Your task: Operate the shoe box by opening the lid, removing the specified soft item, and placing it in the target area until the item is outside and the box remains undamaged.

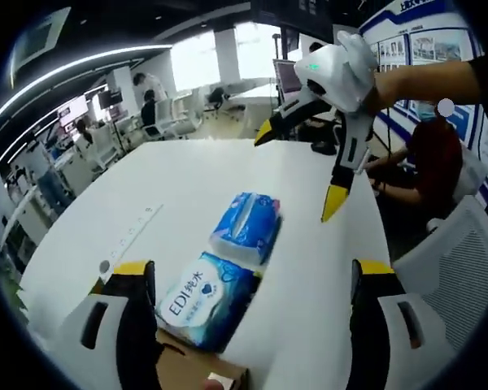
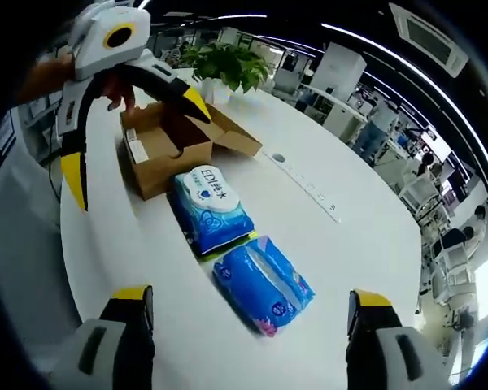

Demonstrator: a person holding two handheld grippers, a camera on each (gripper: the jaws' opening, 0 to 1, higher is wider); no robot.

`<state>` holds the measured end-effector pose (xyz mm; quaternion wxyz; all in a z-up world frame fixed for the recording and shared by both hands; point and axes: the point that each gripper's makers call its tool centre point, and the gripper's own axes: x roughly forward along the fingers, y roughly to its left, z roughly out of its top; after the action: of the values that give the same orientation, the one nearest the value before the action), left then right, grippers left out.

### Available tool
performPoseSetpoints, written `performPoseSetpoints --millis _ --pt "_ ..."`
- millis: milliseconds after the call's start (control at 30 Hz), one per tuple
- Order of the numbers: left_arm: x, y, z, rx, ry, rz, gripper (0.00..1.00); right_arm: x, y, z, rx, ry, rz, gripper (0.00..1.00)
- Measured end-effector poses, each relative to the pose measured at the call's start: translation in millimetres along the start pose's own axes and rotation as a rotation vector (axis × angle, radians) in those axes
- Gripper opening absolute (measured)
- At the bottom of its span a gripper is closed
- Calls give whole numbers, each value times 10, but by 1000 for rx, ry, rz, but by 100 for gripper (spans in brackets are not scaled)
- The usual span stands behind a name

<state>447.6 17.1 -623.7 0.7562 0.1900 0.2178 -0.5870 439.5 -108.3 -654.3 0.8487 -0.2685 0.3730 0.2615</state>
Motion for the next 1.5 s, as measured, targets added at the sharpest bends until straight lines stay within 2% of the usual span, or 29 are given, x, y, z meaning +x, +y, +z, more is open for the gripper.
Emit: performPoseSetpoints --millis 133,267,533,800,1033,1233,1500 --pt "-102 31 -36 -17 -21 24 99 0 63 39 -5 -4 10 100" --pt "-212 81 -122 -20 -18 42 99 24 126 98 -14 -8 21 100" --pt "-462 184 -290 -60 -29 84 99 48 258 345 -22 -49 56 100" --pt "-808 257 -391 -99 -69 142 99 118 360 527 -30 -84 105 100" --pt "-1077 318 -469 -116 -86 186 99 163 482 801 -56 -142 152 99" --pt "-1300 323 -602 -133 -88 219 99 212 593 1047 -81 -185 187 97" --pt "-1584 340 -697 -180 -123 281 99 308 819 1268 -153 -214 254 87"
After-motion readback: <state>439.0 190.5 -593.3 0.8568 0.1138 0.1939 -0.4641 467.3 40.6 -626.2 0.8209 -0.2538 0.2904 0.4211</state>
